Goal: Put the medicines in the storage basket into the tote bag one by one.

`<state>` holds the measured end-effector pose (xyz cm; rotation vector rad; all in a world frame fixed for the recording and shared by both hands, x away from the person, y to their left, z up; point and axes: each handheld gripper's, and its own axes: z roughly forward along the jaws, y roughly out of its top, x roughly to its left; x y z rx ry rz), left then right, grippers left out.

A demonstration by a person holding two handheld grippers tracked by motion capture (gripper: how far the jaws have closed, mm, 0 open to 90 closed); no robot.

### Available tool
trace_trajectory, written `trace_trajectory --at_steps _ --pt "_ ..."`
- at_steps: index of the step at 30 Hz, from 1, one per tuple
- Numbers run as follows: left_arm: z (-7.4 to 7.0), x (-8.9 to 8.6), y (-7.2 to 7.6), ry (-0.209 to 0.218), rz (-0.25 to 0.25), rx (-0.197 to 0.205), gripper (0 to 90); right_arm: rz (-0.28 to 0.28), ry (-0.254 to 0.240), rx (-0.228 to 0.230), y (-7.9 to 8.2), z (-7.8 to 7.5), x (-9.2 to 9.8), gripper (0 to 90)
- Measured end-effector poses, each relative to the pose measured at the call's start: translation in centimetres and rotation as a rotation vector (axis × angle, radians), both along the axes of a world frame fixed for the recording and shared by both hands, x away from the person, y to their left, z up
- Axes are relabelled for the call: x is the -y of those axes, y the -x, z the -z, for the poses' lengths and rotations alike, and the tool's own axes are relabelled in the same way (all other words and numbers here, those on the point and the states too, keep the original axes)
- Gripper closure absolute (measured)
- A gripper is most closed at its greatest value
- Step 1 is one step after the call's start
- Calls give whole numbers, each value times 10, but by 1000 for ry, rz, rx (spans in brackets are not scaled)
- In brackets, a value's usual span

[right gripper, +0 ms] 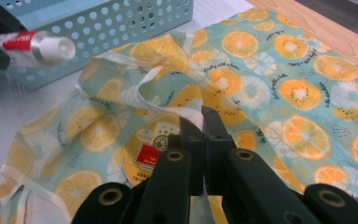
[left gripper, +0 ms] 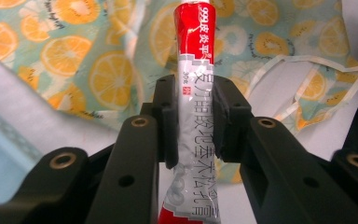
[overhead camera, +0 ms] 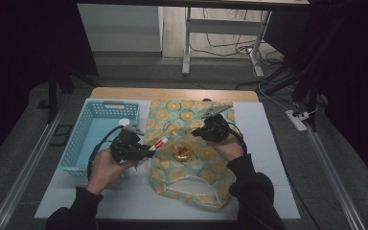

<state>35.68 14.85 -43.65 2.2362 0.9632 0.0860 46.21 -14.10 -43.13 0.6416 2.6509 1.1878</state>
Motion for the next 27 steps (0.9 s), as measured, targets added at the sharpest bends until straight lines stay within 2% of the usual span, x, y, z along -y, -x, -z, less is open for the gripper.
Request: trace_trajectory --at_steps 5,16,22,27 --pt "3 13 -2 3 28 -5 737 -1 -2 2 0 0 0 899" --pt "18 49 -13 -11 83 -28 737 1 -7 4 0 -1 0 899" --pt "29 63 -23 -15 85 -43 736 1 -8 4 0 -1 0 899" --pt "36 73 -31 -25 82 -39 736 1 -8 6 0 -2 0 899"
